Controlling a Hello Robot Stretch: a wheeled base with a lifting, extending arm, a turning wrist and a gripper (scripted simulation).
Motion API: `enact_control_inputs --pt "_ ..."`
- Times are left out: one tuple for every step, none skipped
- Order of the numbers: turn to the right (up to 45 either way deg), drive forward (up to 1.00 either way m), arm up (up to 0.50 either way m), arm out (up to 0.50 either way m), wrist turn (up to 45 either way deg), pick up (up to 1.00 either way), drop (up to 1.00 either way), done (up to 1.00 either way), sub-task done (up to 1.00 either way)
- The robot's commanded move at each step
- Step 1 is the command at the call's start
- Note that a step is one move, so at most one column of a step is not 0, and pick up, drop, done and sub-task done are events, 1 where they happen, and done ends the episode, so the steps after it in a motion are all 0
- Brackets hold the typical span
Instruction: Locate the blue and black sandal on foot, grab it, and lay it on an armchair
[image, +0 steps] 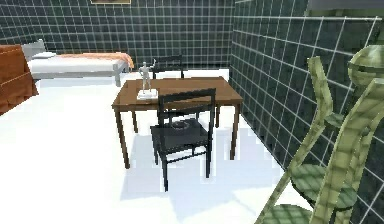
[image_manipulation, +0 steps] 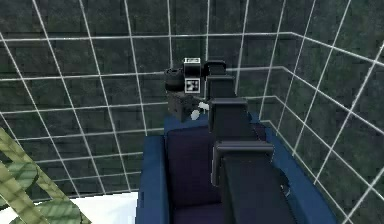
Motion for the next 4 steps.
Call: enact_control_inputs --pt "0.0 0.00 0.00 0.02 0.0 0.00 0.00 0.00 0.00" --pt "0.0 0.00 -0.46 0.00 0.0 0.00 0.00 0.00 0.00" --pt "0.0 0.00 -0.32 0.00 0.0 0.00 0.00 0.00 0.00" --pt "0.0 0.00 0.00 0.00 0.0 0.00 1.00 0.00 0.00"
